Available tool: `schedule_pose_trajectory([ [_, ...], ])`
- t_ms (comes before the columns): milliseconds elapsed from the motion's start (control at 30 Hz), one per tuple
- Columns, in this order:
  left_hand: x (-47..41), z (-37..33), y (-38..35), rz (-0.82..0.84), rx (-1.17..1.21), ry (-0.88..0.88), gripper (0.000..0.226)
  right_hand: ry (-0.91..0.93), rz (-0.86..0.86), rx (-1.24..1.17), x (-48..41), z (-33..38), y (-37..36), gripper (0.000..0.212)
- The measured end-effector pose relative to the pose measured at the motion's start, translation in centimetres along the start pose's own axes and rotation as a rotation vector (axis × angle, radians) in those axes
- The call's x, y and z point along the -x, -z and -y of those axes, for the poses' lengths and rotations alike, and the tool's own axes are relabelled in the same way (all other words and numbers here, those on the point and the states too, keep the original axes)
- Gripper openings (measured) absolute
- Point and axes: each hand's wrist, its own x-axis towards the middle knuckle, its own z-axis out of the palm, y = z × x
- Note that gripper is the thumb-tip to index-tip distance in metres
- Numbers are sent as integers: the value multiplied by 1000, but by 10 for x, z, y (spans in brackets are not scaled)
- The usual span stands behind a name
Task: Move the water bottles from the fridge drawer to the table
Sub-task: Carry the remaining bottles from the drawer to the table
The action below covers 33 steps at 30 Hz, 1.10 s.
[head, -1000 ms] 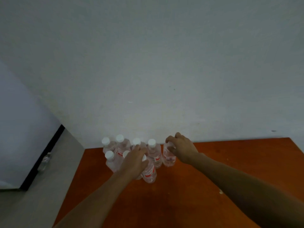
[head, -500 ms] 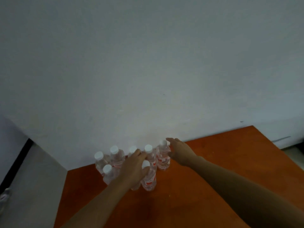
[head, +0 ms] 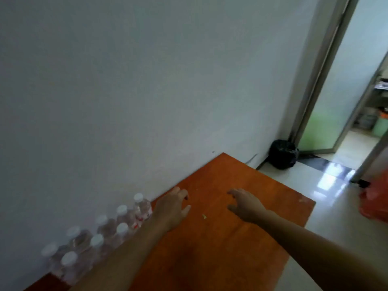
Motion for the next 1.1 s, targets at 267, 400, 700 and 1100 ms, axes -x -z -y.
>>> schedule_pose_trajectory([
  [267,-46,-188,-59,127,-30,-299,24,-309,-218,-41,129,-169,54,49],
  [400,-53,-307,-93,160,13,-405,19,-422,-274,-28,211,-264,86,44],
  [700,-60,-539,-157,236,101,-622,25,-706,-374,-39,360,-446,147,45],
  [1100,-167,-761,-251,281,135,-896,19,-968,-496,-106,396,-636,188,44],
])
